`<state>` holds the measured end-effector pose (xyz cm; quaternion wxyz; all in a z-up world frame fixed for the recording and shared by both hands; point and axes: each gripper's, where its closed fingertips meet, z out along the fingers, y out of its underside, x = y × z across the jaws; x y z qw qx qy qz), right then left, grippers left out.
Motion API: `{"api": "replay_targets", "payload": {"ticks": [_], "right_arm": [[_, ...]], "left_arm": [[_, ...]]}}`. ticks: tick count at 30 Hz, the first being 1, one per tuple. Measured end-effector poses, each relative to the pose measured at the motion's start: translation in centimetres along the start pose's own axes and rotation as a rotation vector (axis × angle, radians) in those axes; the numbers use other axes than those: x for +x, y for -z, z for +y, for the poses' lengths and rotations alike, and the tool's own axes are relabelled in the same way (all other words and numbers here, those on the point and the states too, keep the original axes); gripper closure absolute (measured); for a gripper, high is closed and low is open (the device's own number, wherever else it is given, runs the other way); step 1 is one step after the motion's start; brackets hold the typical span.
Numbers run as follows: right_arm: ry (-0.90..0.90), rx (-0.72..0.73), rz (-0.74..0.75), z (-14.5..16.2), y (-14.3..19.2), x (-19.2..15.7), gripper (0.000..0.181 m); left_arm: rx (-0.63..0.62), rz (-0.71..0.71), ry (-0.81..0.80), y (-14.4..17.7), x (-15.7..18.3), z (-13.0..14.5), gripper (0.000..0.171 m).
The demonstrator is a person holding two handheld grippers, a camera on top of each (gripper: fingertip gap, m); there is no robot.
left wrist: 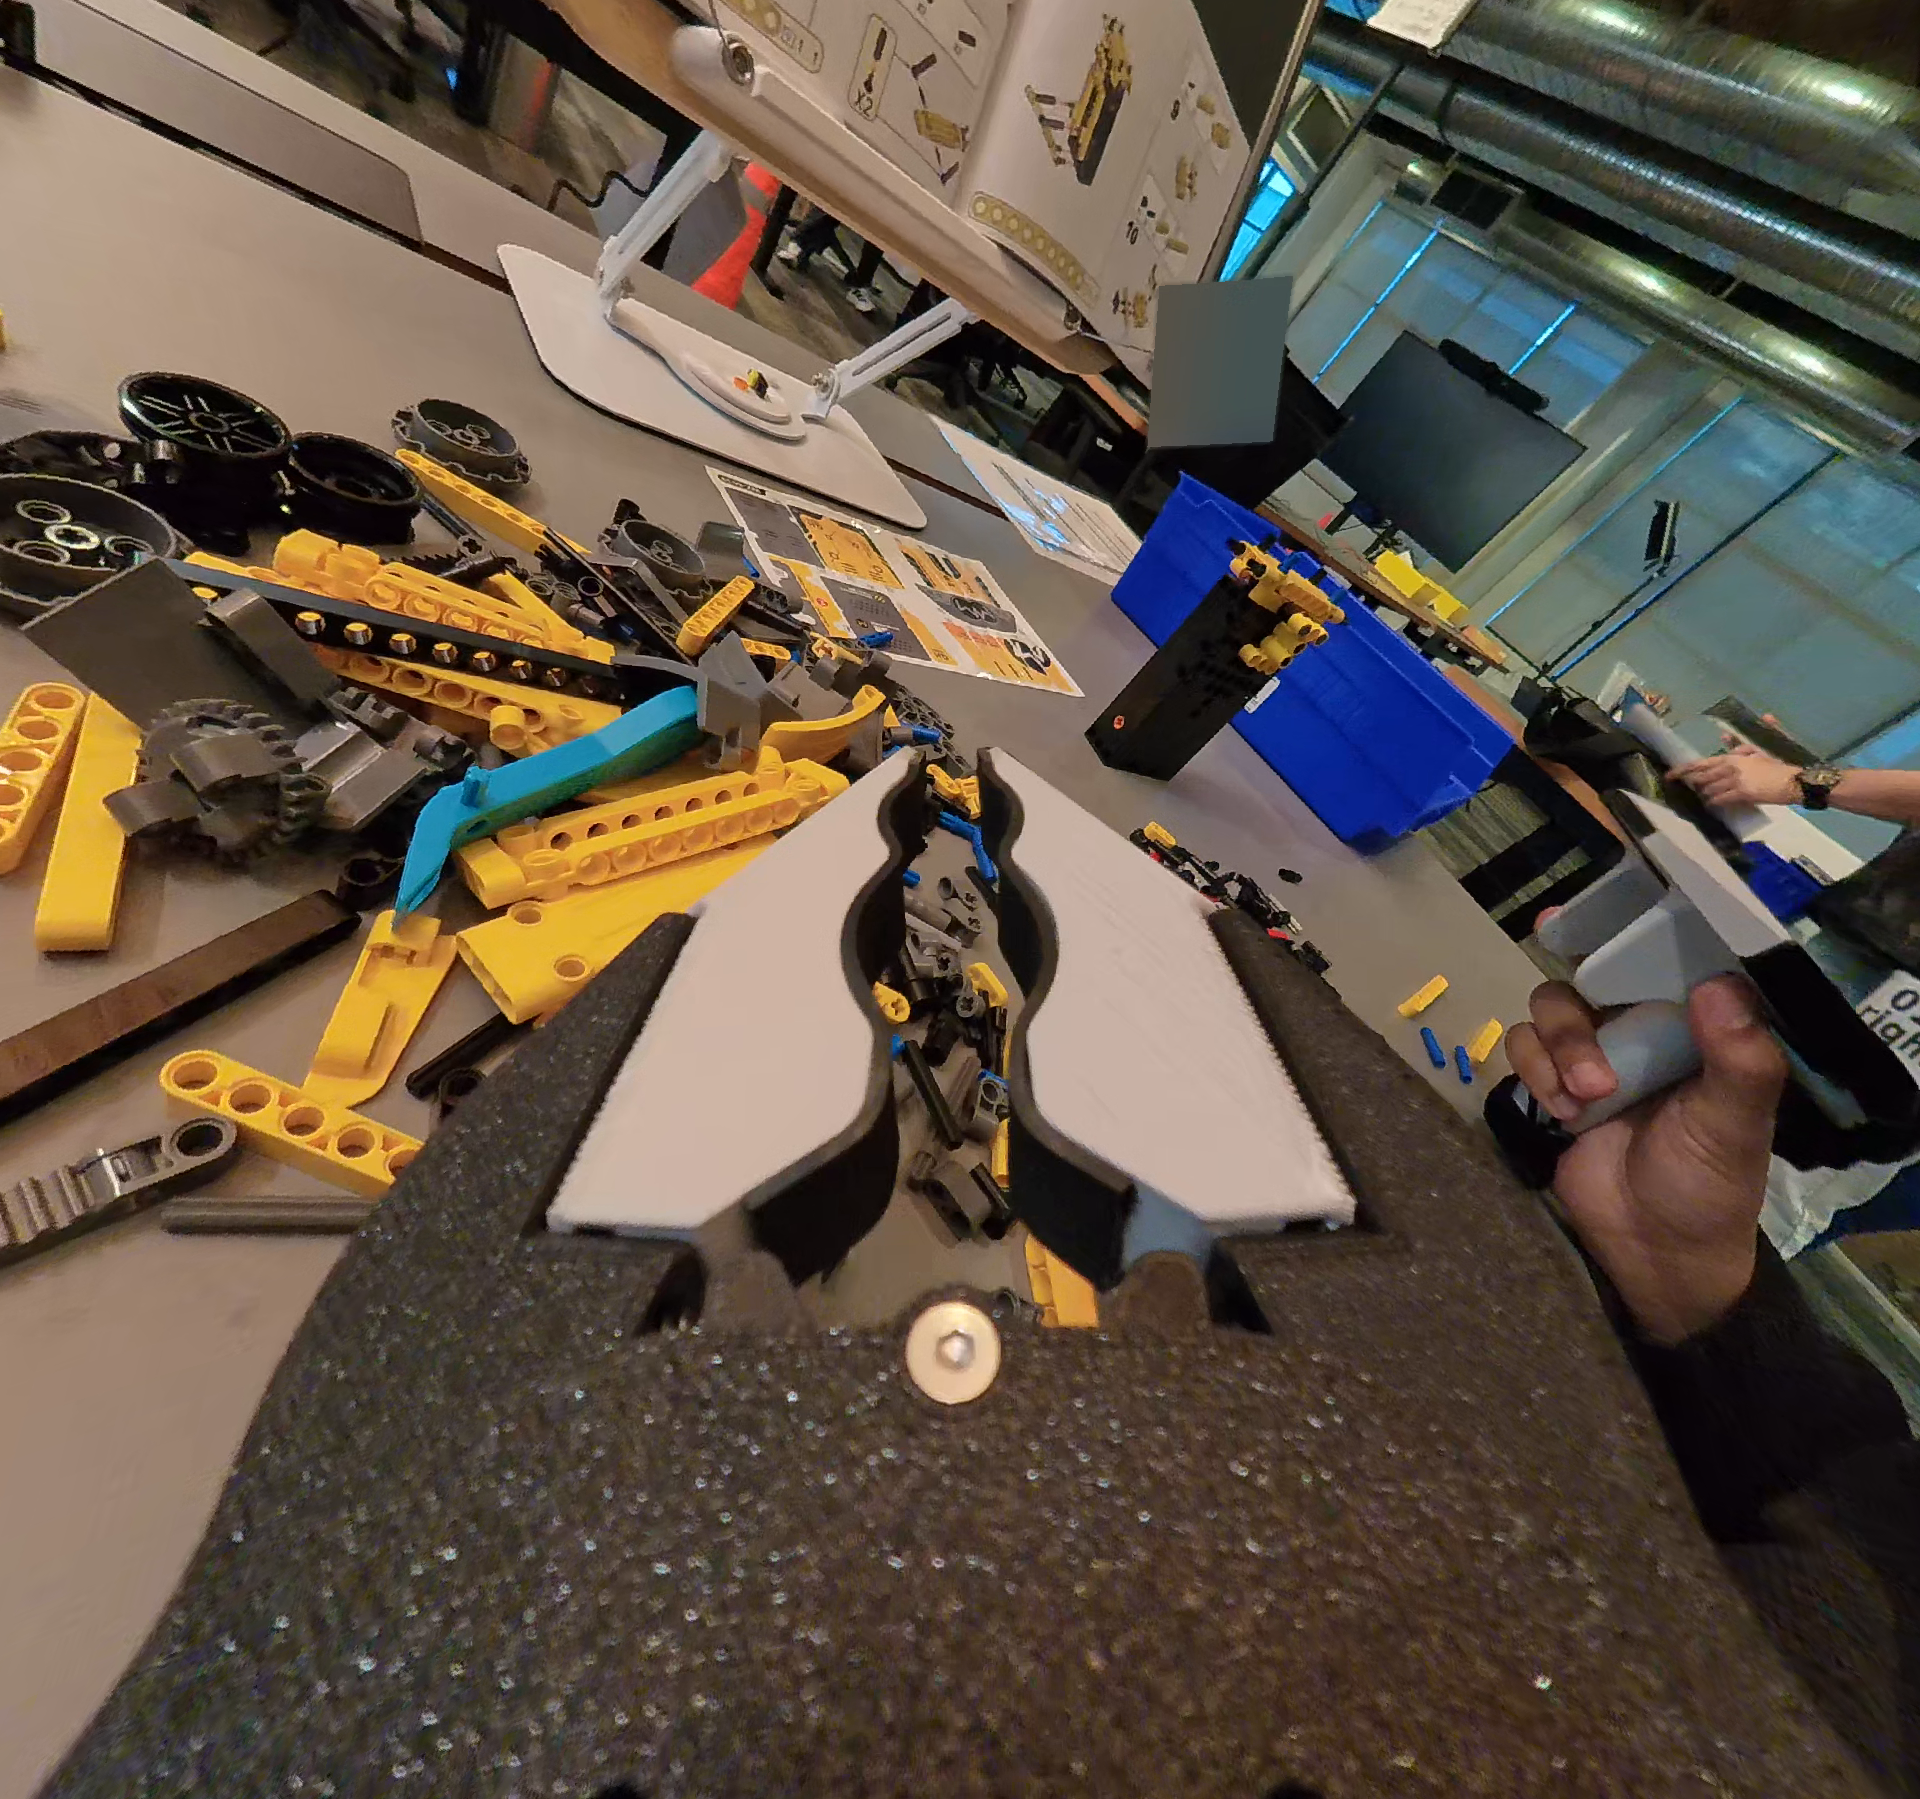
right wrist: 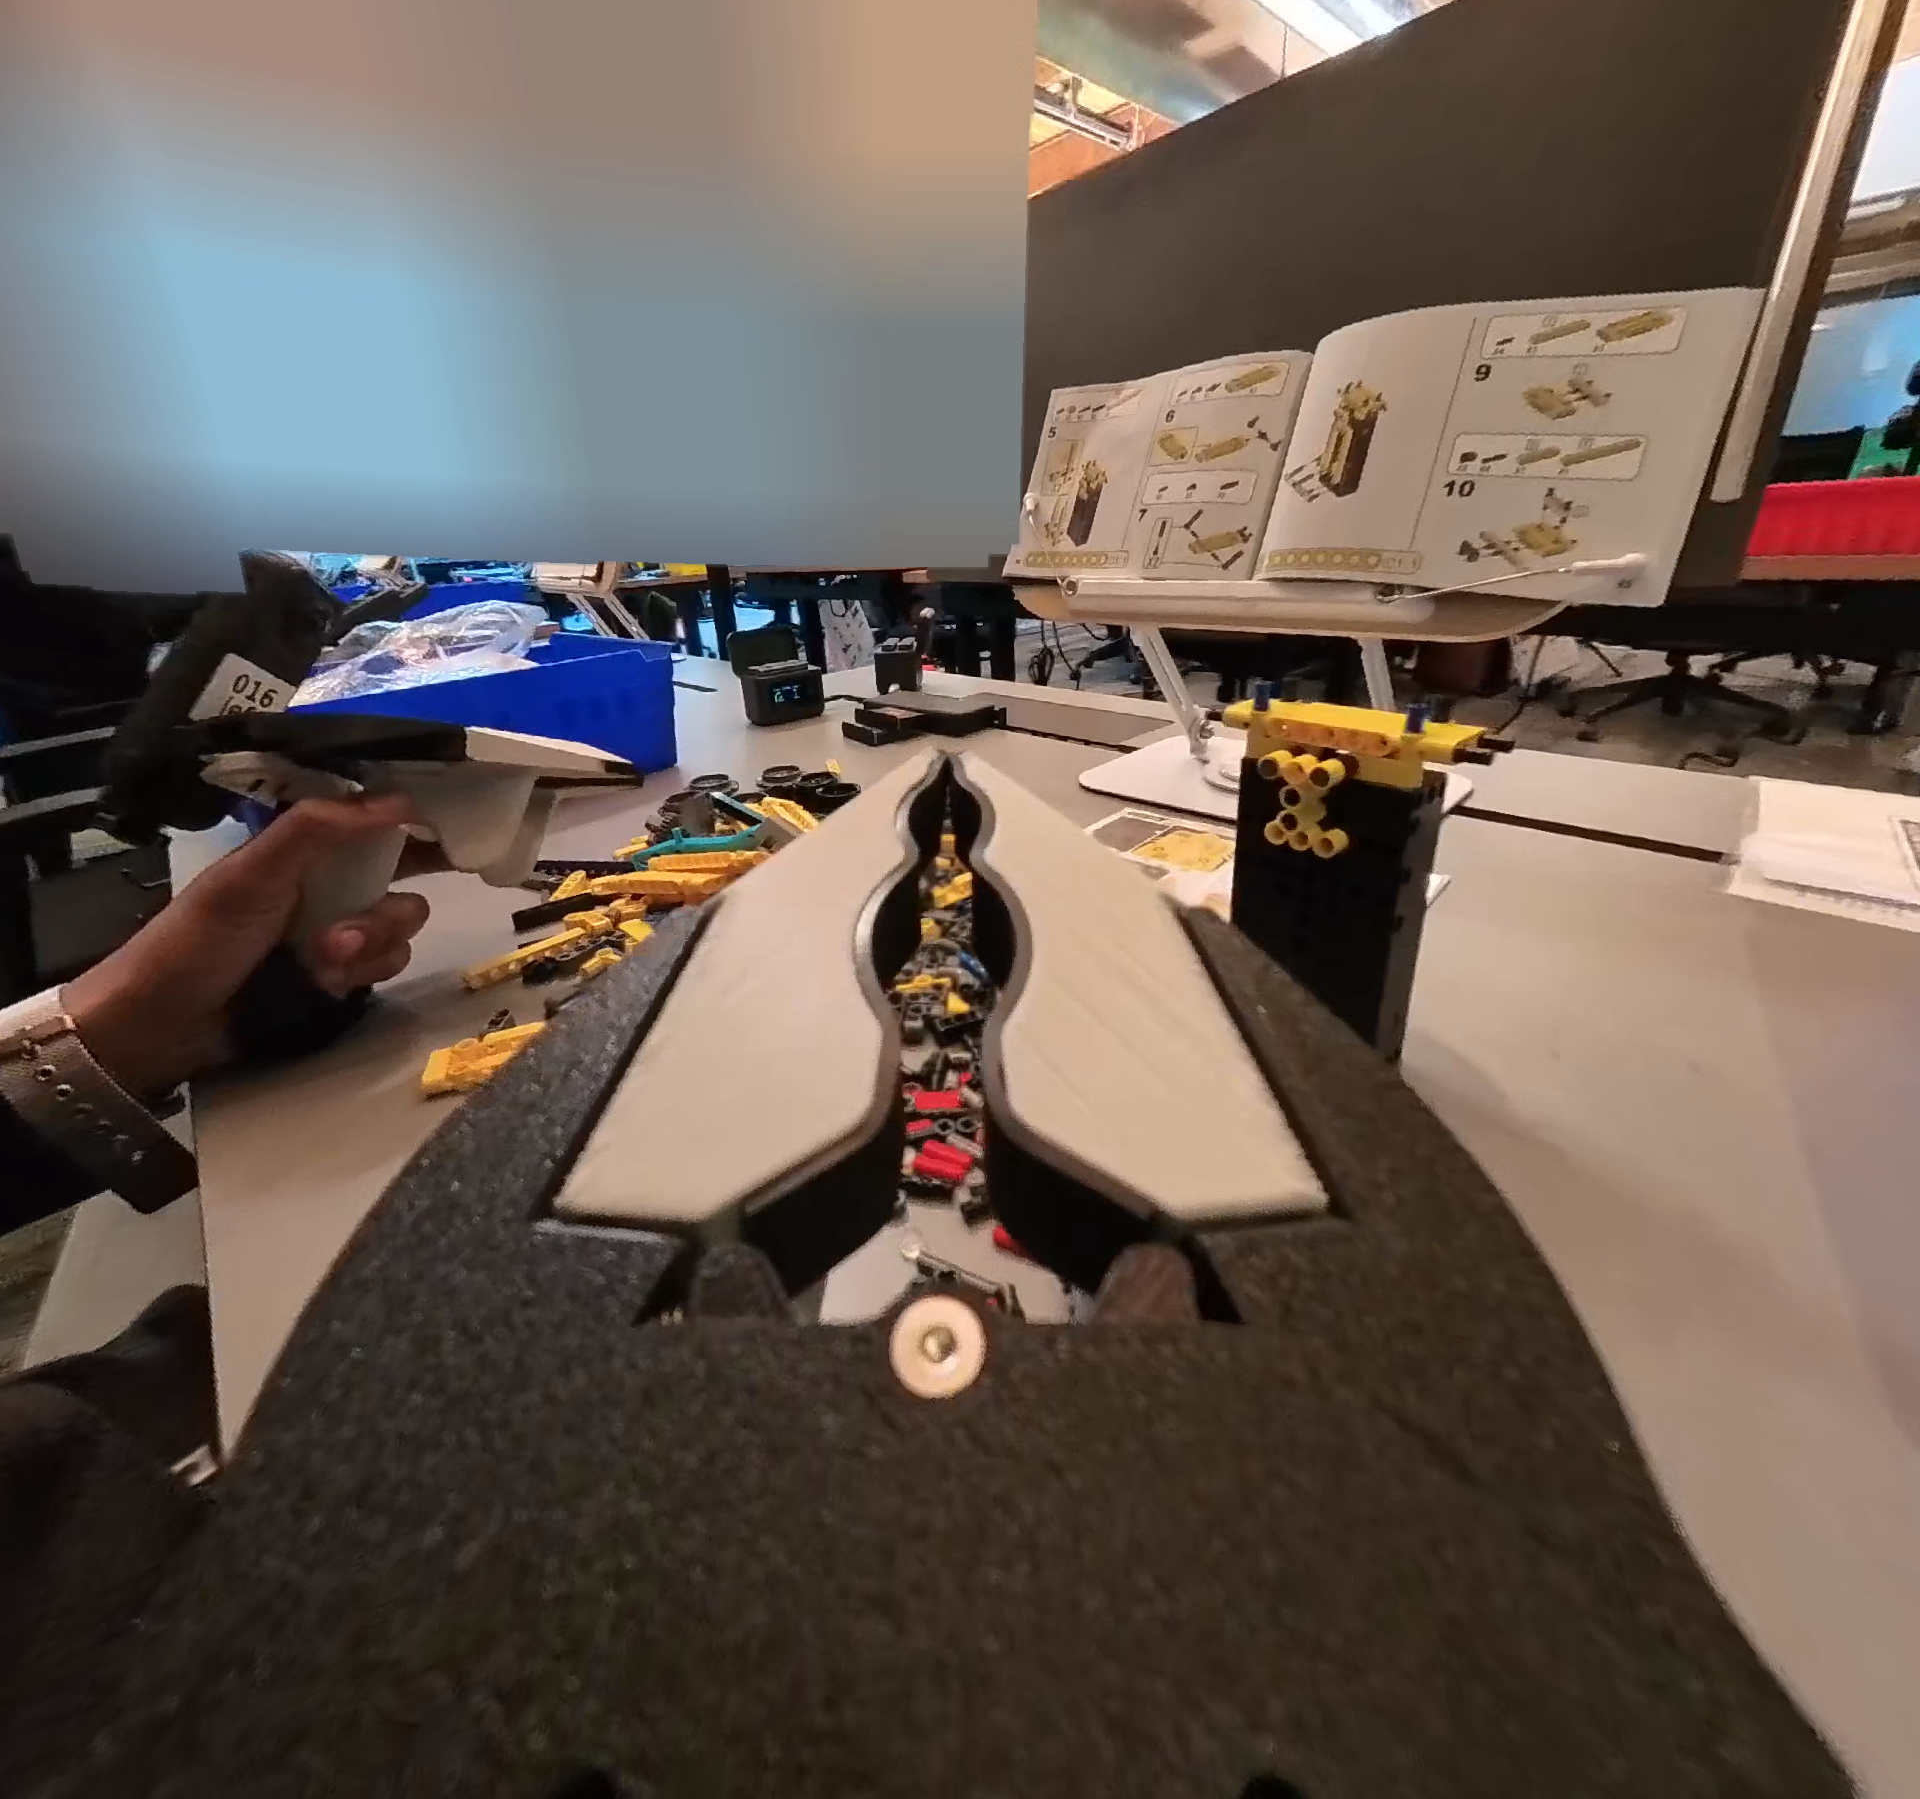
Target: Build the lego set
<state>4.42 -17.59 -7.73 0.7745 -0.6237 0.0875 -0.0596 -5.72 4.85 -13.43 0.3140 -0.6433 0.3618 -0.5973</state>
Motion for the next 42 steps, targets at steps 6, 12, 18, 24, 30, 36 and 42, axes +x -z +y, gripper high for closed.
{"api": "replay_targets", "payload": {"ticks": [6,12,18,24,30,36,42], "right_arm": [[-0.078,-0.113,0.008,2.3,-1.1,0.7,0.167],[-0.075,-0.123,0.031,2.5,-1.1,1.1,0.153],[-0.066,-0.165,-0.017,3.2,-1.4,0.1,0.173],[-0.035,-0.233,-0.069,4.3,-2.0,-1.0,0.16],[-0.063,-0.283,-0.106,5.1,-2.4,-1.4,0.158],[0.072,-0.419,-0.117,7.3,-3.1,-2.8,0.158],[0.184,-0.494,-0.146,8.9,-4.6,-4.5,0.158]], "left_arm": [[0.0,0.005,-0.015,0.0,0.2,0.0,0.162],[0.0,0.006,-0.025,0.0,0.4,0.0,0.162],[-0.002,0.007,-0.021,-0.1,0.4,0.0,0.162],[-0.005,0.01,-0.019,-0.1,0.4,0.0,0.162],[-0.016,0.029,-0.043,-0.1,0.9,0.1,0.162],[-0.148,-0.023,-0.201,-0.2,0.8,0.1,0.16],[-0.264,-0.077,-0.31,1.2,-1.5,-0.3,0.154]]}}
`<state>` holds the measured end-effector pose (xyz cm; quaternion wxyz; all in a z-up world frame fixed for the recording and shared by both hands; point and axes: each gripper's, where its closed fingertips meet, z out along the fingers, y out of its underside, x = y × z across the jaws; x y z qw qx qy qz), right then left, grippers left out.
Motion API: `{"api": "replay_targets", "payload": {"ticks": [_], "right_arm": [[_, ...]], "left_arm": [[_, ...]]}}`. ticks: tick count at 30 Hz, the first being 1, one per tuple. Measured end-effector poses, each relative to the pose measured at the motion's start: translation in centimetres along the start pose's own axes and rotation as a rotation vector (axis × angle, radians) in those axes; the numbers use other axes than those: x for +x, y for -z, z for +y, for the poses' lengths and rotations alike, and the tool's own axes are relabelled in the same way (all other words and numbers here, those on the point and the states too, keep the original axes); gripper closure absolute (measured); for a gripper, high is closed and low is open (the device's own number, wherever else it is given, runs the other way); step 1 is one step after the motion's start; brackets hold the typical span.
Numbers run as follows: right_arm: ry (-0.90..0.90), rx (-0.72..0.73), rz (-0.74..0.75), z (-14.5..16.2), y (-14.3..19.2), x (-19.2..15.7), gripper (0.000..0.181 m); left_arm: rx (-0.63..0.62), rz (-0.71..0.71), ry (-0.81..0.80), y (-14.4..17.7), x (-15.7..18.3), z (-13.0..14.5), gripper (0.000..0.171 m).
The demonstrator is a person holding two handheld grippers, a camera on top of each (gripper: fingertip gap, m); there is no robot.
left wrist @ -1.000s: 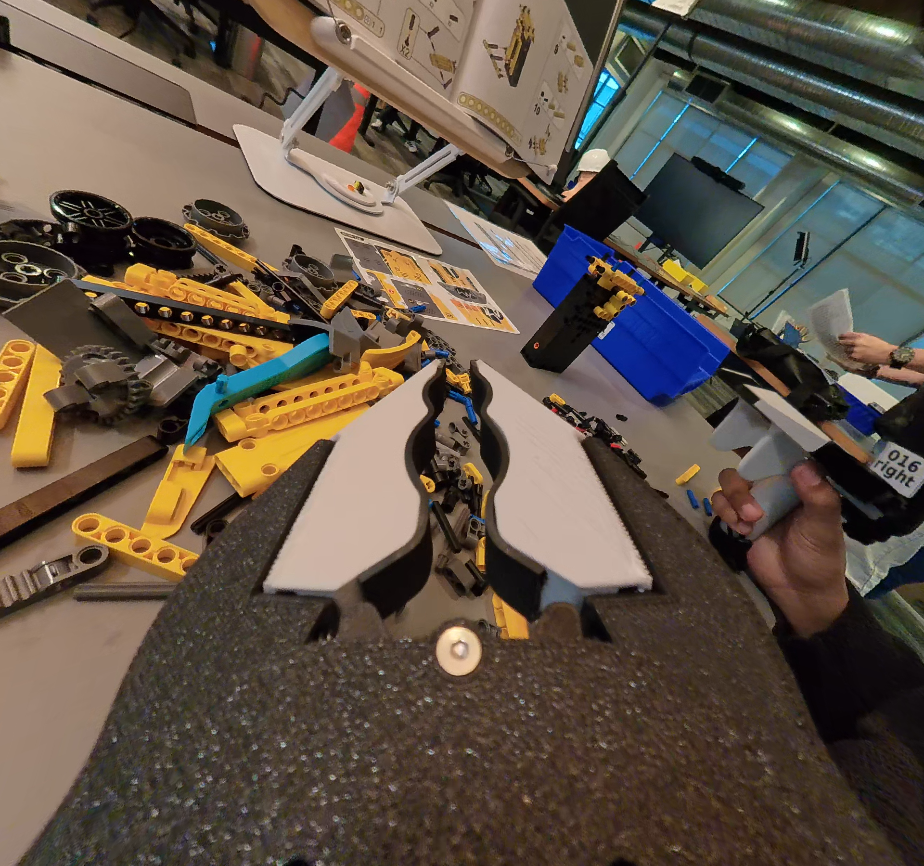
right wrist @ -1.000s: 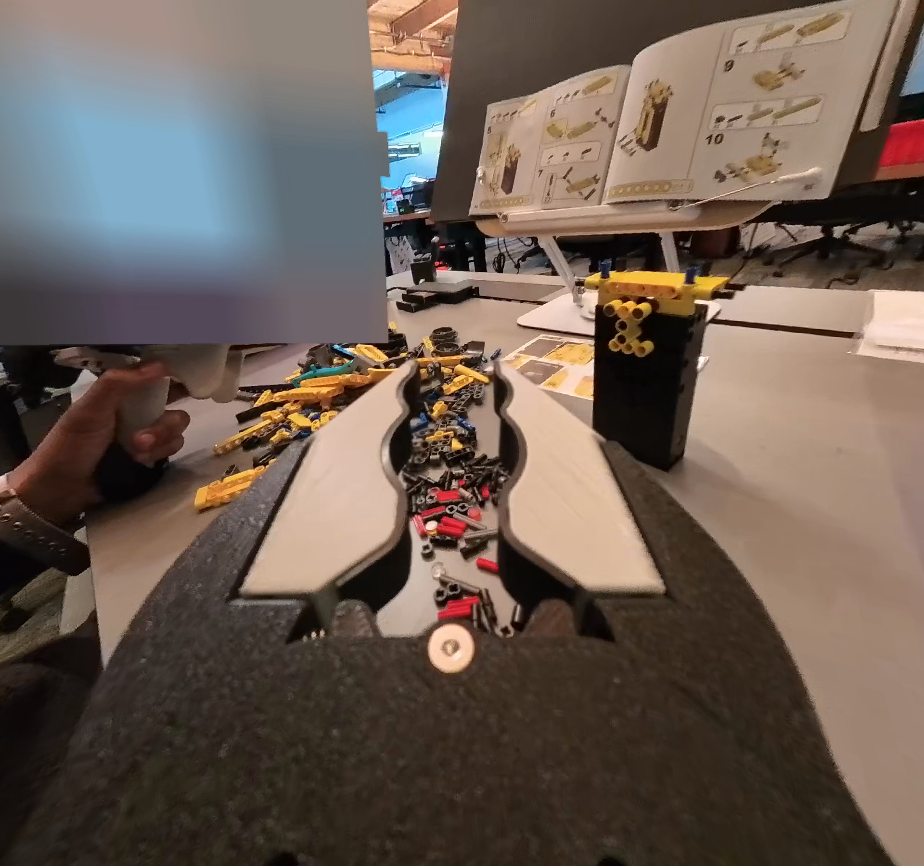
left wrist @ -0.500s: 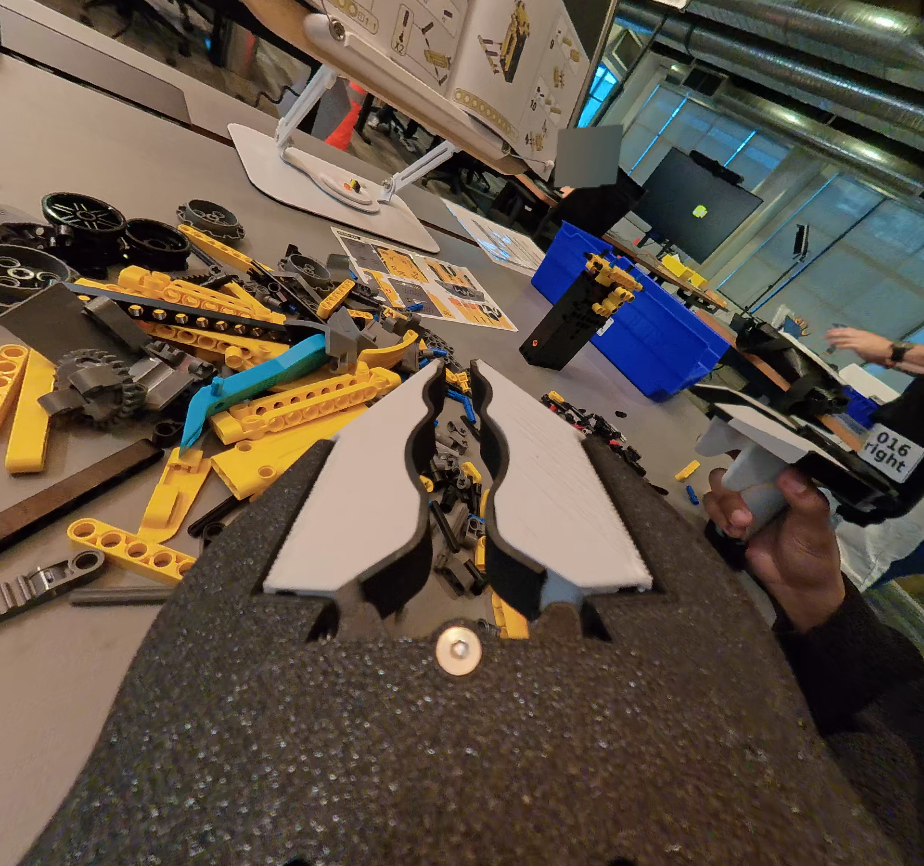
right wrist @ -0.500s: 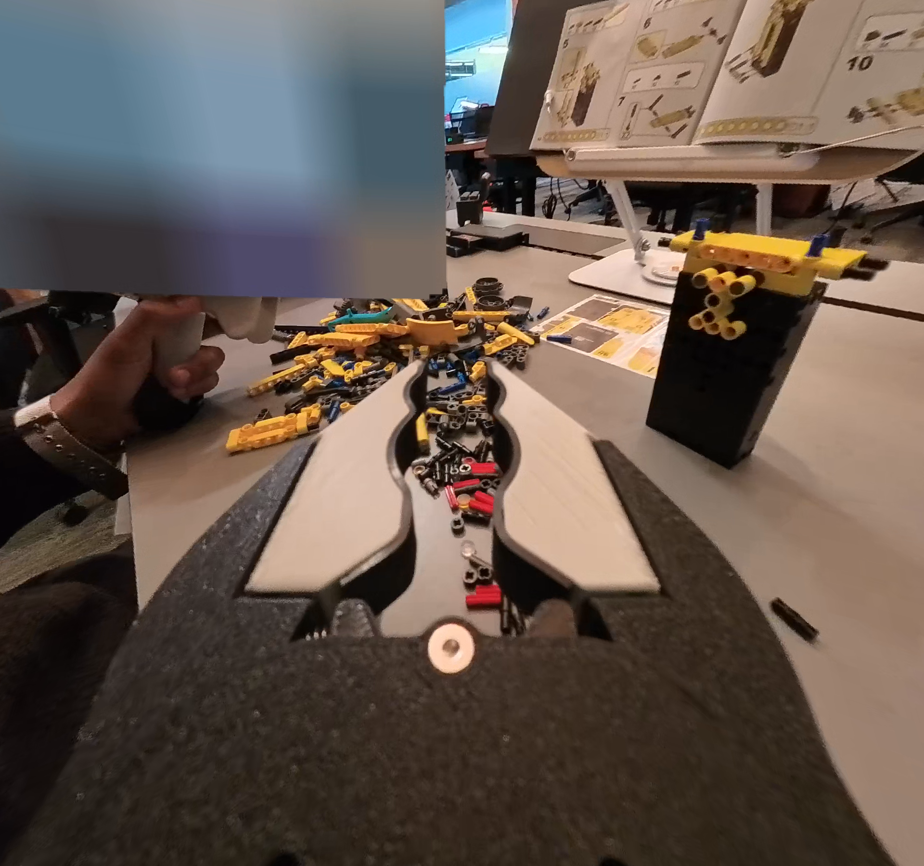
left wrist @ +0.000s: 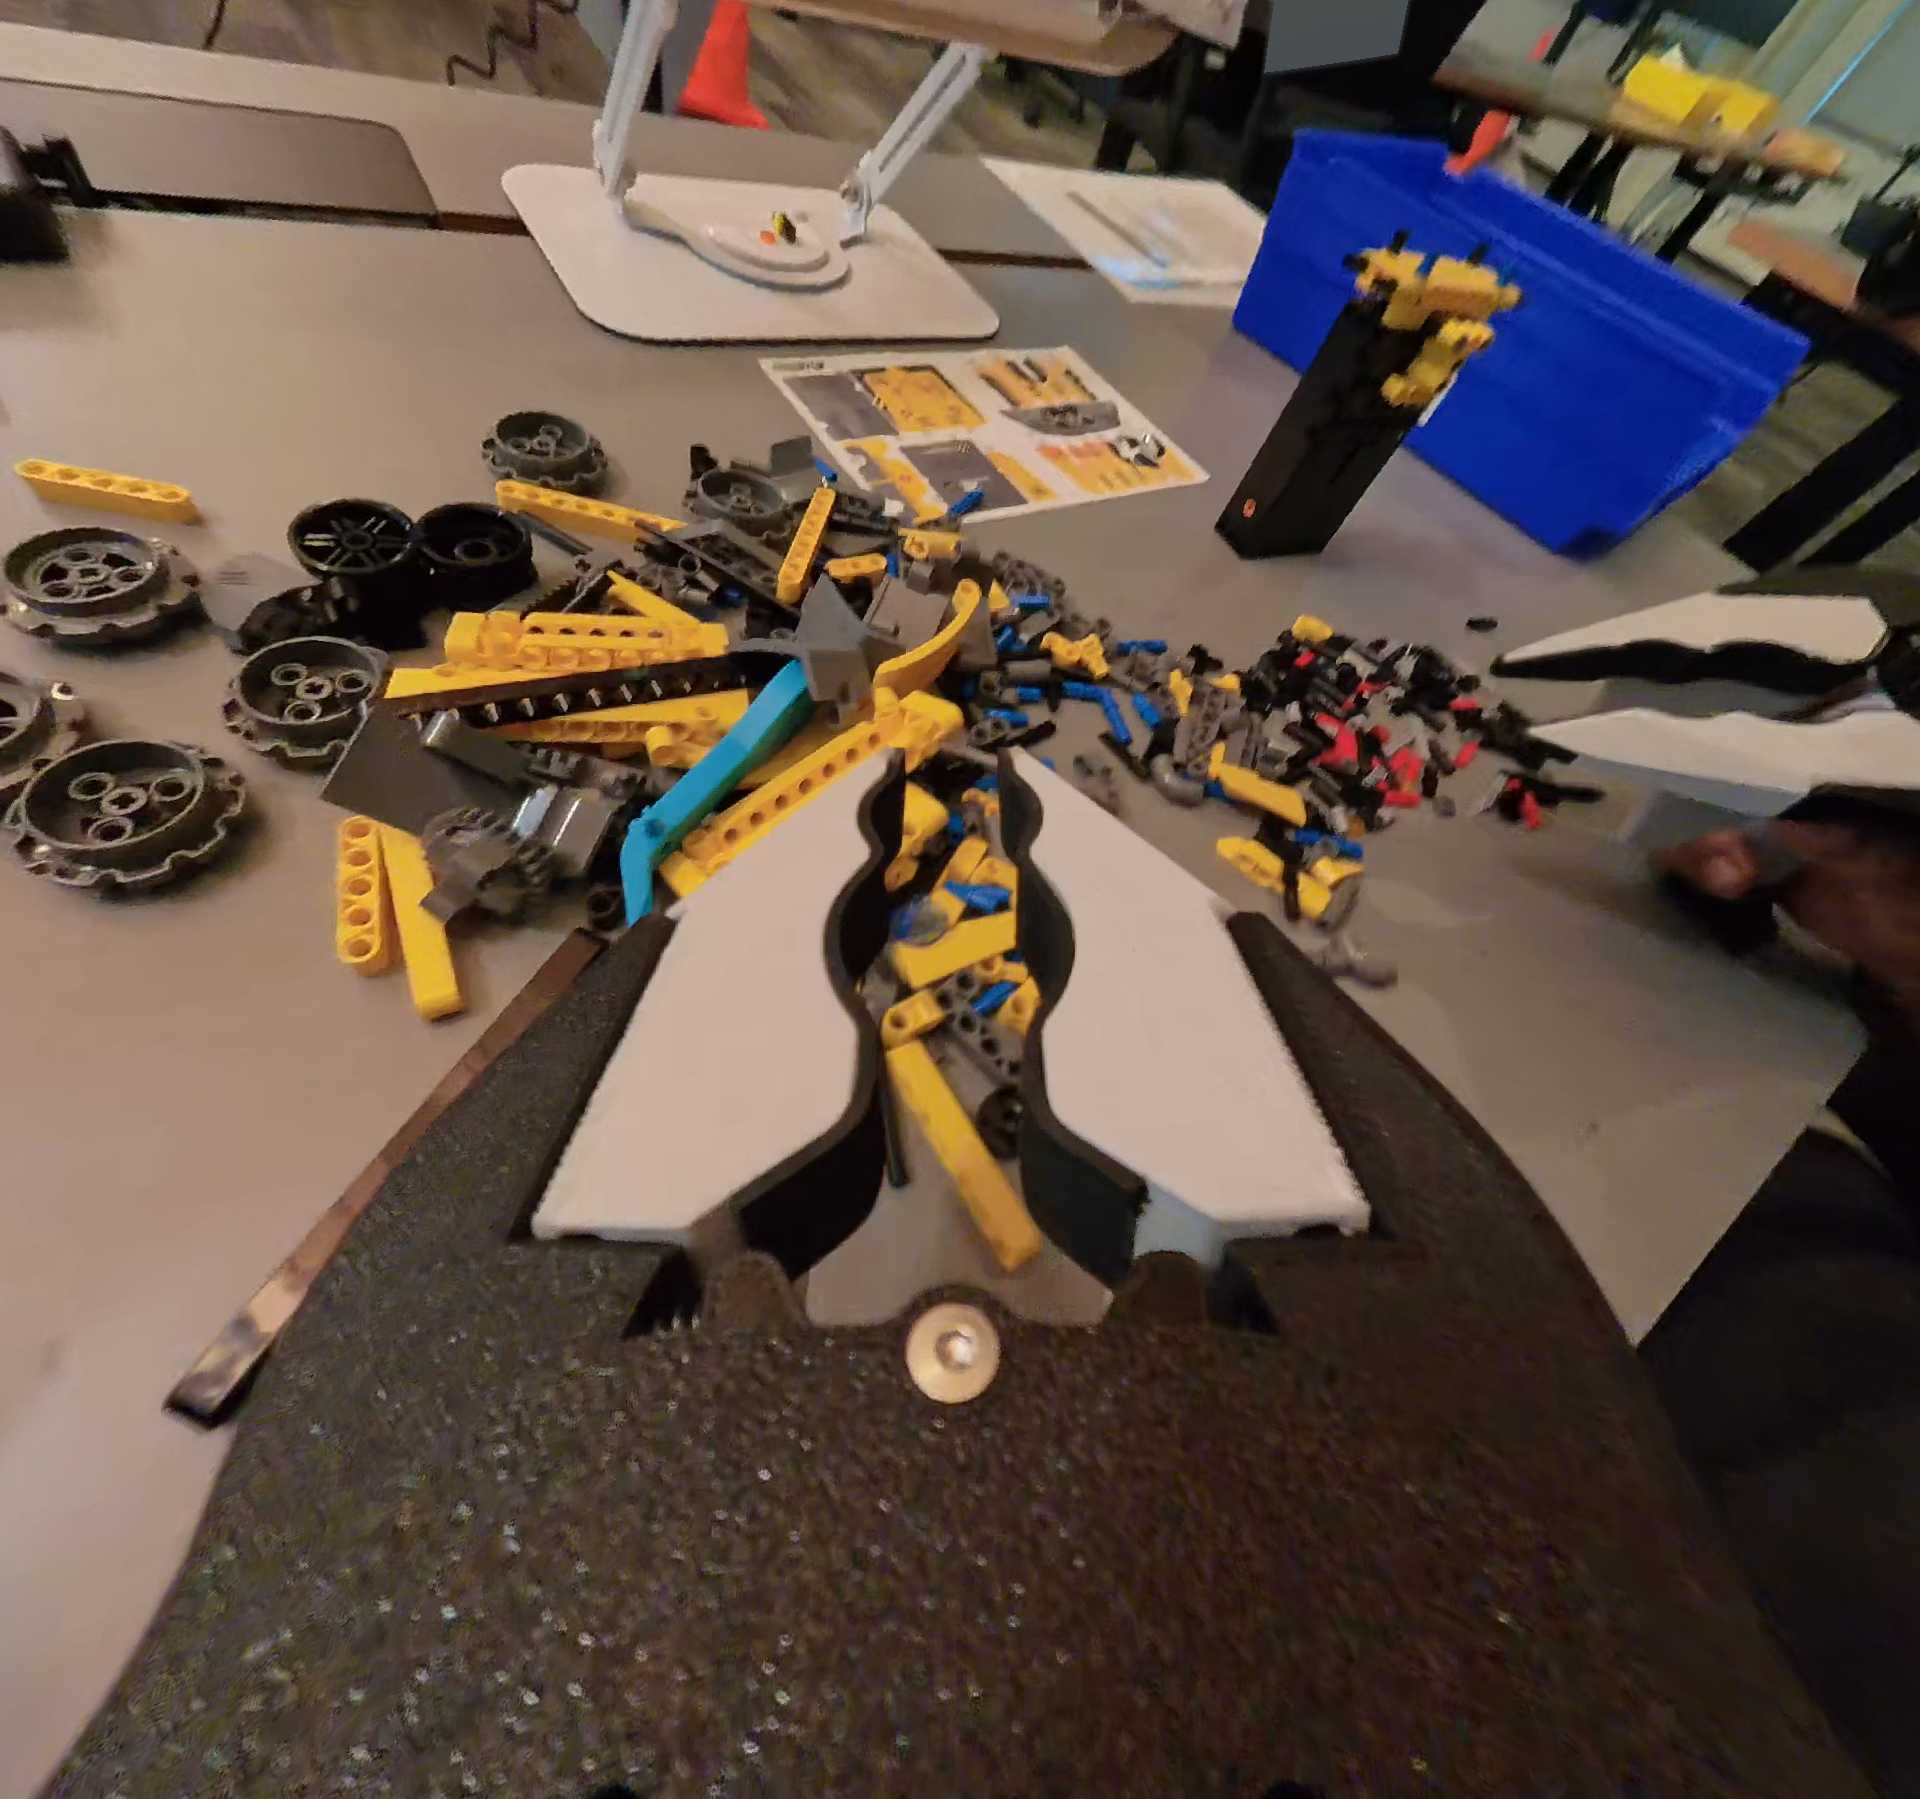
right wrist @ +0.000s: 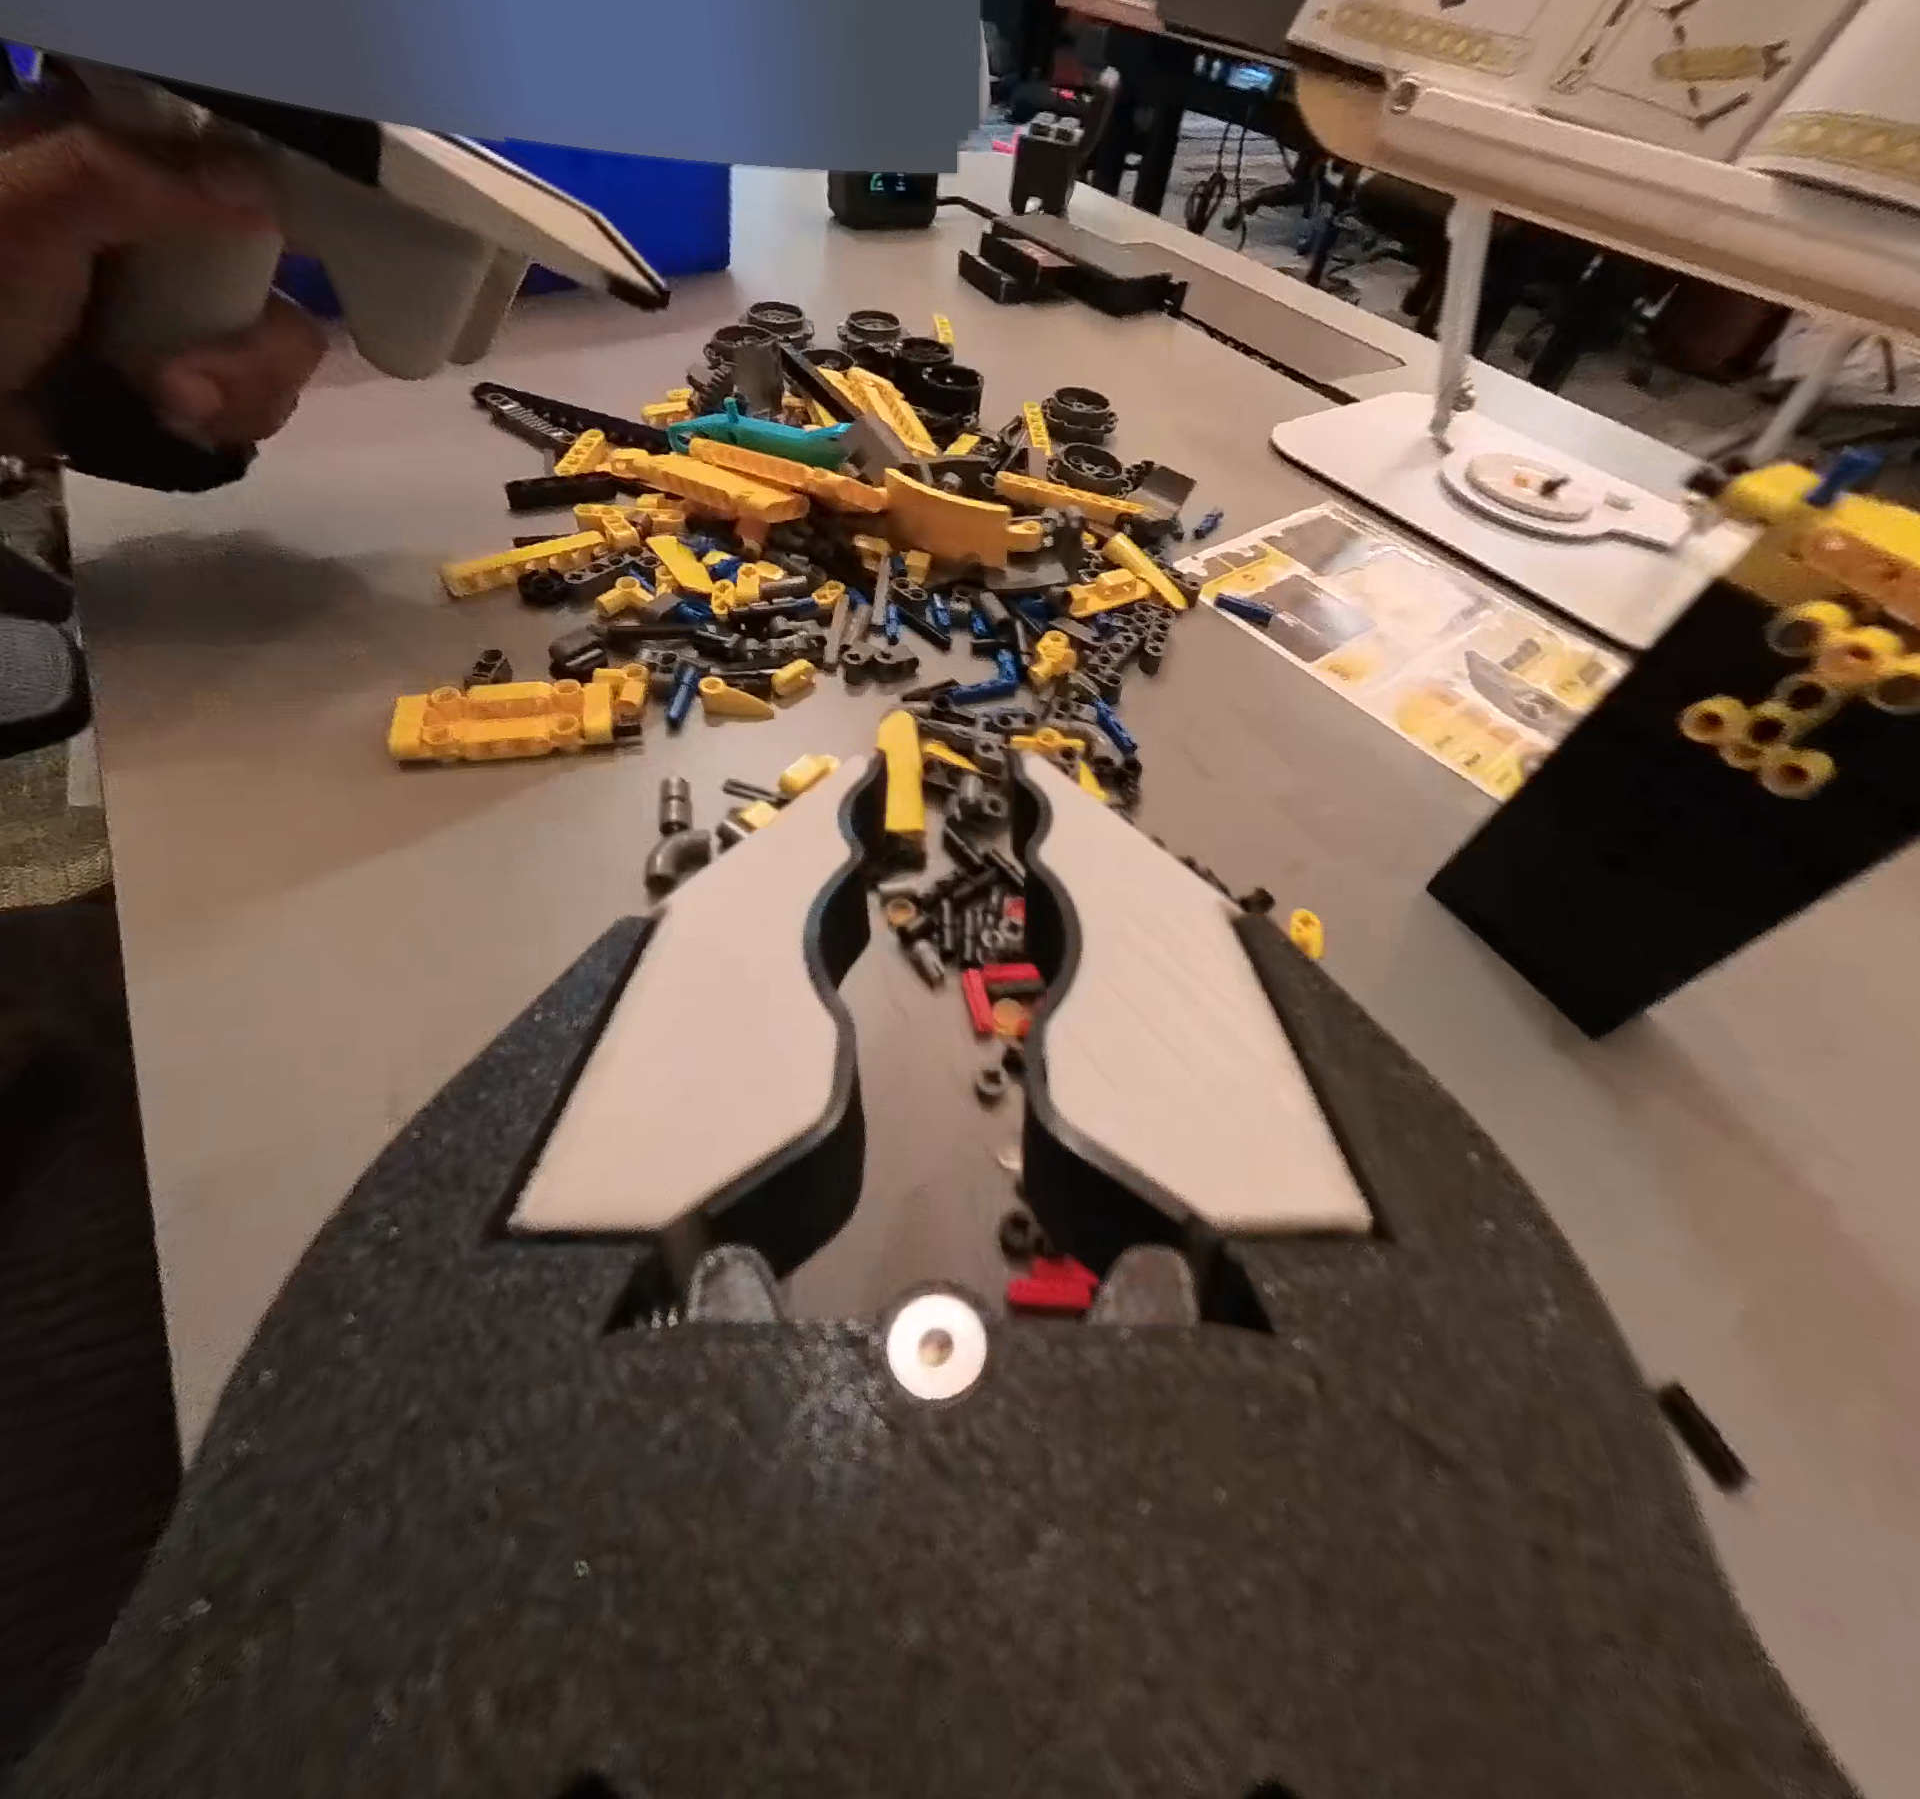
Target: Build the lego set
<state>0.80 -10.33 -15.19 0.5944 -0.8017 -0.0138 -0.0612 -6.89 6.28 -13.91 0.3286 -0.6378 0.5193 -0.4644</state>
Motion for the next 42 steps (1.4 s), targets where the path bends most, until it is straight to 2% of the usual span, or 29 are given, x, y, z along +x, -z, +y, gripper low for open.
{"api": "replay_targets", "payload": {"ticks": [5,9,12,15,20,23,33,38,42], "right_arm": [[0.006,-0.017,-0.11,-1.7,-2.8,-2.5,0.158],[0.044,-0.005,-0.161,-3.5,-5.0,-3.1,0.158],[-0.003,0.045,-0.232,-4.0,-6.7,-3.8,0.158],[-0.103,-0.014,-0.364,-2.8,-7.0,-5.7,0.158],[-0.071,-0.027,-0.323,-2.2,-7.0,-5.4,0.158],[0.014,-0.094,-0.272,-1.0,-7.4,-5.0,0.158],[0.15,-0.193,-0.331,0.8,-7.7,-7.3,0.159],[0.196,-0.202,-0.336,1.1,-7.5,-7.8,0.16],[0.199,-0.19,-0.332,0.9,-7.4,-7.8,0.161]], "left_arm": [[-0.08,-0.063,-0.059,0.3,-1.9,2.4,0.152],[-0.122,-0.092,-0.075,0.4,-2.8,3.9,0.151],[-0.072,-0.08,-0.003,1.2,-3.8,3.2,0.151],[-0.002,-0.007,0.115,1.9,-4.2,2.4,0.15],[0.004,0.007,0.172,1.9,-4.6,2.4,0.149],[-0.033,-0.03,0.118,1.5,-4.5,2.8,0.149],[-0.129,-0.229,-0.053,0.5,-5.3,3.8,0.146],[-0.019,-0.262,-0.141,1.1,-4.8,2.1,0.147],[-0.061,-0.28,-0.179,0.7,-4.7,2.7,0.147]]}}
